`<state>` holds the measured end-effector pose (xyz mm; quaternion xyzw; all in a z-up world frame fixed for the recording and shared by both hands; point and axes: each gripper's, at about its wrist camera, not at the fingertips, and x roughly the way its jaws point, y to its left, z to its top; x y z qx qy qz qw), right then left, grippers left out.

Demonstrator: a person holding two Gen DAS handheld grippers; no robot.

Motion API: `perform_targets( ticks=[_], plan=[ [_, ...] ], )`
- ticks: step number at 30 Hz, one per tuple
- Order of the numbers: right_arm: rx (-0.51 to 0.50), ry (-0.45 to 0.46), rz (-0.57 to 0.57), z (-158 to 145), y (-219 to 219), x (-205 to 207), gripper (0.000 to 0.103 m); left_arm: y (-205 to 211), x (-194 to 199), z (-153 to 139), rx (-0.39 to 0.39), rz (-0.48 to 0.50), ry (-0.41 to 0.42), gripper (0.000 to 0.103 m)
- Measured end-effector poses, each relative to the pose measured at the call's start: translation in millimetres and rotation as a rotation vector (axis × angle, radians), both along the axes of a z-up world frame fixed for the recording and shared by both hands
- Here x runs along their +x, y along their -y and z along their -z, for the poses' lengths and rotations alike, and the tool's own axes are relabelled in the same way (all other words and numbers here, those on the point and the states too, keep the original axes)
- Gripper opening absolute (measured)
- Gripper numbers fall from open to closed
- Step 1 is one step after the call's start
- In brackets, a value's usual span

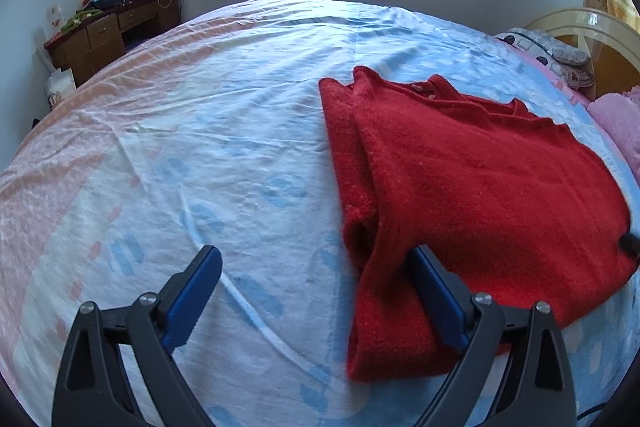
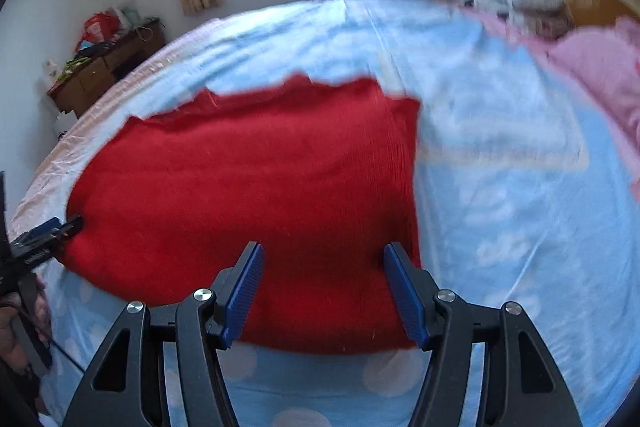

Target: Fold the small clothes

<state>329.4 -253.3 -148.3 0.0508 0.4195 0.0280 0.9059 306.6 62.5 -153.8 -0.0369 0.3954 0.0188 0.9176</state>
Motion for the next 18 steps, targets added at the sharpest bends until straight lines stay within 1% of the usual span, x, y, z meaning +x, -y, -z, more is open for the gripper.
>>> perform_targets(
  ticks=[3,7,13,18],
  plan=[
    [-0.047,0.019,-0.008,9,0,-10,0.063,-2,0,1,-0.017,-0.003,-0.003,0.100],
    [-0.064,0.033,-0.004,11,0,-16,0.063,1,3,2,-0.011,0.007,-0.017,0.103],
    [-0.120,0.082,0.019,16,-8,-18,0.063,0,5,4,-0.029,0.012,-0.031,0.103],
    [-0.114,0.085,0.018,15,-6,-20,0.063,1,3,3,-0.021,0.012,-0.023,0.103]
  ],
)
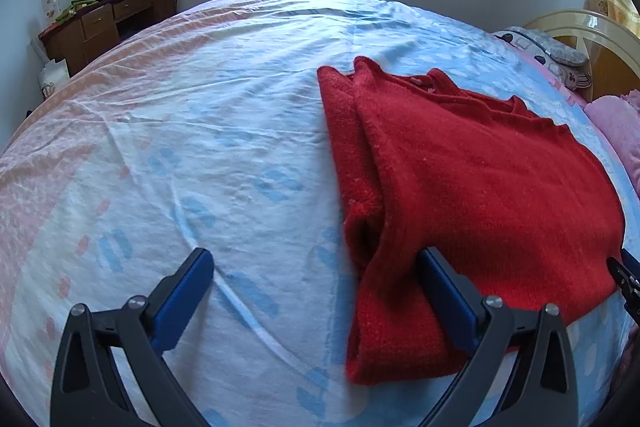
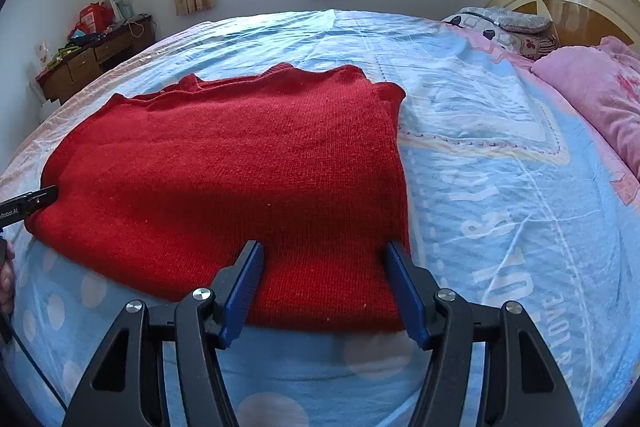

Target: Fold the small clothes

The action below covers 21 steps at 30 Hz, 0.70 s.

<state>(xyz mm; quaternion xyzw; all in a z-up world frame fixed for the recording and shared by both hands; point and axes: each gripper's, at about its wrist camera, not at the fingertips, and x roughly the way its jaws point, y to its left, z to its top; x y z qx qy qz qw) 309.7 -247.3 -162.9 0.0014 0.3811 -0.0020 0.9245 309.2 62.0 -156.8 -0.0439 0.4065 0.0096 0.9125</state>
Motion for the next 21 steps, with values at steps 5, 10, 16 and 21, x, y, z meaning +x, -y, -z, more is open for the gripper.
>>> perform_targets(
  ticks=[5,10,16,21],
  plan=[
    [-0.035,0.015,0.003,1,-5,-3,0.063,-1,-1,0,0.000,0.011,0.004,0.103],
    [-0.054,0.035,0.016,-4,-9,-15,0.063,-2,-7,-2,0.001,0.027,0.012,0.103],
    [-0.055,0.036,-0.018,-4,-16,-22,0.063,-7,-11,-4,0.011,0.050,0.015,0.103],
    [-0.037,0.050,-0.023,-2,-13,-25,0.064,-11,-14,-4,0.018,0.059,0.022,0.103]
  ],
)
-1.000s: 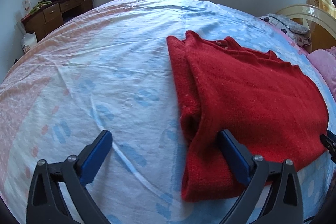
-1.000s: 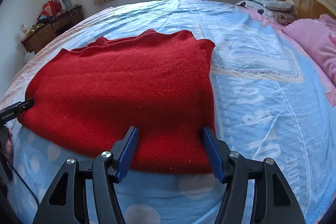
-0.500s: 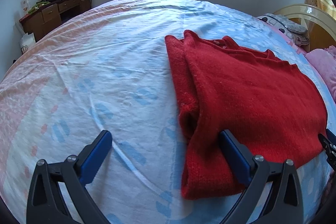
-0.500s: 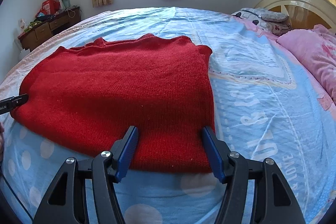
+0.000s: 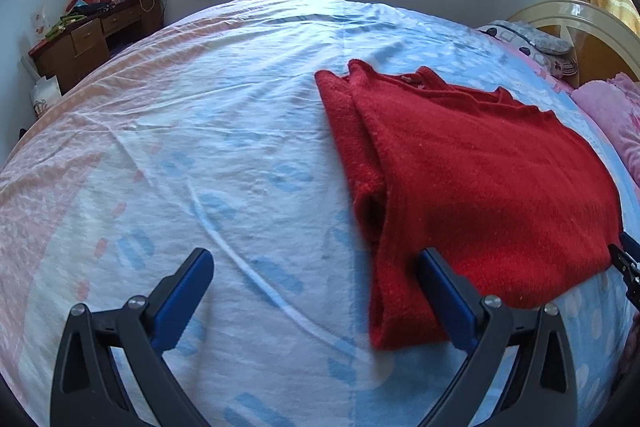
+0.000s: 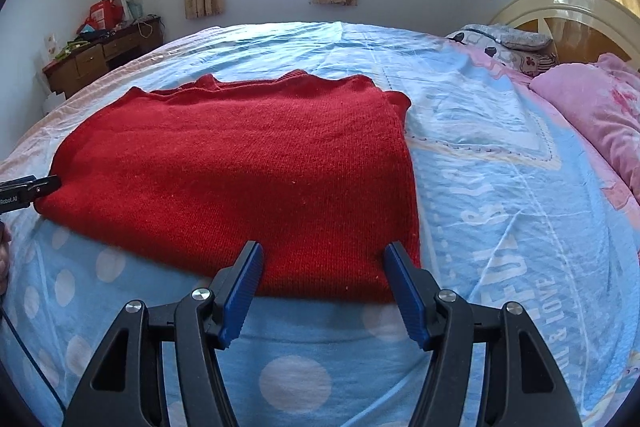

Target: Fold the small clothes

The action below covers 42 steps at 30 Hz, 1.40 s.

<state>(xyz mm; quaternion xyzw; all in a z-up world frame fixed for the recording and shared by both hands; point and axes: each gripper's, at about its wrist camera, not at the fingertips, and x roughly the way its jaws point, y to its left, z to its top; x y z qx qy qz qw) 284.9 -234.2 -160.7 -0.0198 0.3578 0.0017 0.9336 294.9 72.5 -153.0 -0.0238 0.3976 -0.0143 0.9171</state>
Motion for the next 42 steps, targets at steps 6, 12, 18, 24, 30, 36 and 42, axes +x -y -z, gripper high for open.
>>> perform_targets(
  ticks=[6,12,18,24,30,36,42],
  plan=[
    [-0.022,-0.014,-0.017,-4,-9,-14,0.064,-8,-5,-2,-0.003,-0.006,0.015,0.103],
    [-0.073,-0.016,-0.021,0,-19,-17,0.064,-6,1,0,0.006,0.005,-0.012,0.103],
    [-0.109,0.065,-0.154,-26,-64,-25,0.064,-28,6,-19,-0.010,0.007,0.036,0.103],
    [-0.196,0.122,-0.307,-33,-136,-14,0.064,-53,22,-24,-0.022,0.004,0.053,0.103],
    [-0.333,0.150,-0.454,-16,-205,-15,0.064,-77,37,-17,-0.147,0.003,0.035,0.103],
    [-0.404,0.160,-0.507,-1,-247,-15,0.064,-63,56,-12,-0.188,0.053,0.012,0.103],
    [-0.436,0.166,-0.503,2,-263,-6,0.064,-53,83,-9,-0.341,0.126,-0.025,0.103]
  ],
)
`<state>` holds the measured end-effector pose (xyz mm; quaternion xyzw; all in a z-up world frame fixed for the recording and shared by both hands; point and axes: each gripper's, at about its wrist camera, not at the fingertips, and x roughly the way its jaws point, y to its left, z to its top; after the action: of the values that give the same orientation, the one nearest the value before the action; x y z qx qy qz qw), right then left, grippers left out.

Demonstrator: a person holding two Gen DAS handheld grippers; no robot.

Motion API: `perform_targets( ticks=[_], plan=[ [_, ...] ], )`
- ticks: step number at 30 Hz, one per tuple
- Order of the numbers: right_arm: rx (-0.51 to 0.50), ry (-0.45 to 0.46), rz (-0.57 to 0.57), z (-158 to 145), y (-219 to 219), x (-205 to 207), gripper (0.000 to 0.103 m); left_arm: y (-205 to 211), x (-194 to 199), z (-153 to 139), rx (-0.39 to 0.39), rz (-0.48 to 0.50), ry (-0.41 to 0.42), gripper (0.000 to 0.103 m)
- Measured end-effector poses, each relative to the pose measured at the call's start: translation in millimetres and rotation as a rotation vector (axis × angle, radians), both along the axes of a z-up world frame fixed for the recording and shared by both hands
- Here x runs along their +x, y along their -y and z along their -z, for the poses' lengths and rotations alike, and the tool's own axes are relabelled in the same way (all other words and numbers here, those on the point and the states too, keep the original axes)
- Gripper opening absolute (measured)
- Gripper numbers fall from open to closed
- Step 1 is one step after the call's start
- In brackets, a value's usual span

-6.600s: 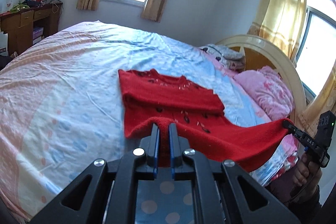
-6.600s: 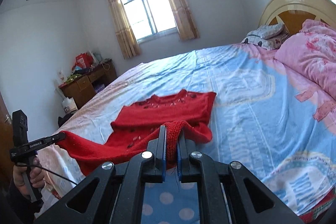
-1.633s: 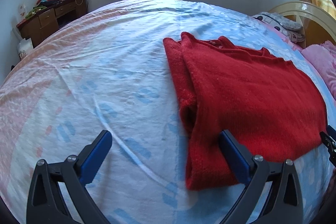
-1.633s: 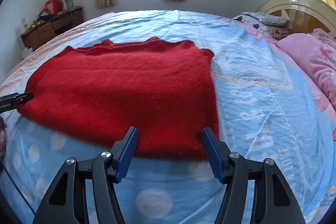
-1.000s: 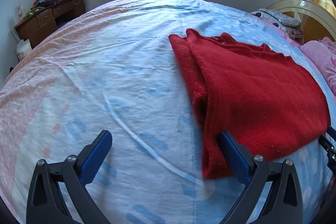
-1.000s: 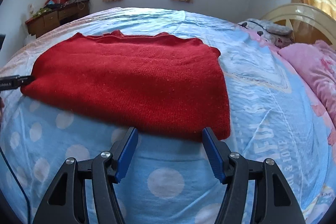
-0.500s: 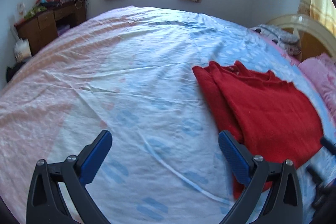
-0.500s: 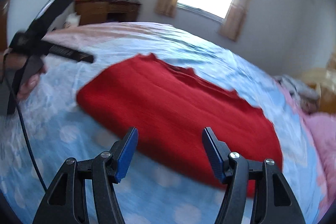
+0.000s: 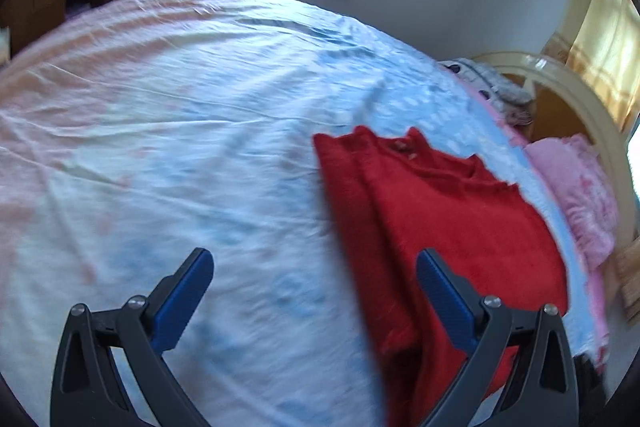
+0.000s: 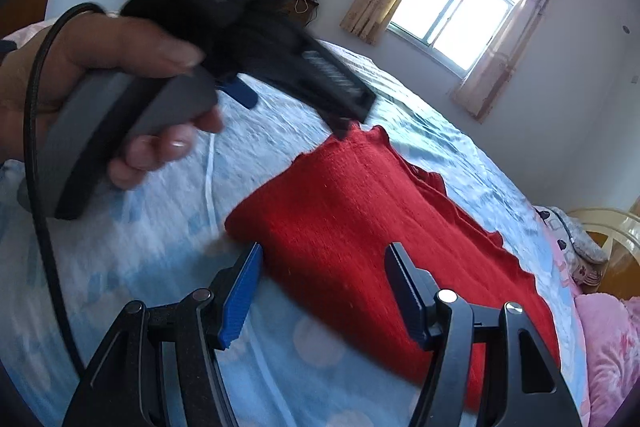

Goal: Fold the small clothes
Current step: 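Grasp one side edge of the folded sweater with the left tool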

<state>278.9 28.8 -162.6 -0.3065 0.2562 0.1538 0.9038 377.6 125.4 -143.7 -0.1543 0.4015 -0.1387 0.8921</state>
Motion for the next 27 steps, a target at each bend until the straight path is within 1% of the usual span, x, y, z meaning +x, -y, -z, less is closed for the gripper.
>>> perform_targets(
  ticks=[3,5,6,7,8,11,13,14,15,16,18,19,21,22,24,27],
  plan=[
    [-0.016,0.004,-0.005,1,-6,2,0.064,7,15,1,-0.034,0.014,-0.017,0.102],
    [-0.027,0.015,-0.011,1,-11,1,0.063,12,21,3,-0.034,0.024,-0.019,0.102],
    [-0.033,0.020,-0.012,2,-13,2,0.061,15,25,4,-0.027,0.027,-0.021,0.100],
    [-0.036,0.020,-0.015,3,-15,2,0.059,19,29,5,-0.029,0.035,-0.024,0.096],
    [-0.041,0.018,-0.016,4,-16,3,0.055,19,31,7,-0.035,0.043,-0.029,0.093],
    [-0.048,0.014,-0.018,8,-17,2,0.051,21,35,7,-0.039,0.043,-0.017,0.091],
    [-0.050,0.015,-0.023,9,-18,1,0.046,21,37,8,-0.049,0.042,-0.013,0.084],
    [-0.051,0.014,-0.028,8,-18,0,0.041,19,39,9,-0.055,0.036,-0.010,0.081],
    [-0.055,0.012,-0.033,9,-19,2,0.036,18,40,9,-0.066,0.033,-0.008,0.072],
    [-0.058,0.010,-0.039,10,-19,1,0.034,17,41,11,-0.083,0.038,-0.010,0.060],
    [-0.058,0.006,-0.043,11,-20,-1,0.027,18,42,13,-0.088,0.046,-0.019,0.052],
    [-0.059,0.005,-0.045,11,-20,-1,0.026,18,43,13,-0.096,0.054,-0.018,0.042],
    [-0.062,0.005,-0.048,12,-22,0,0.019,20,46,15,-0.115,0.078,-0.030,0.031],
    [-0.064,0.005,-0.049,12,-23,-1,0.018,20,46,15,-0.121,0.080,-0.032,0.030],
    [-0.062,-0.001,-0.050,10,-25,-4,0.012,17,46,15,-0.155,0.089,-0.031,0.024],
    [-0.039,-0.021,-0.048,6,-21,-5,0.009,12,47,17,-0.201,0.095,-0.045,0.021]
  ],
)
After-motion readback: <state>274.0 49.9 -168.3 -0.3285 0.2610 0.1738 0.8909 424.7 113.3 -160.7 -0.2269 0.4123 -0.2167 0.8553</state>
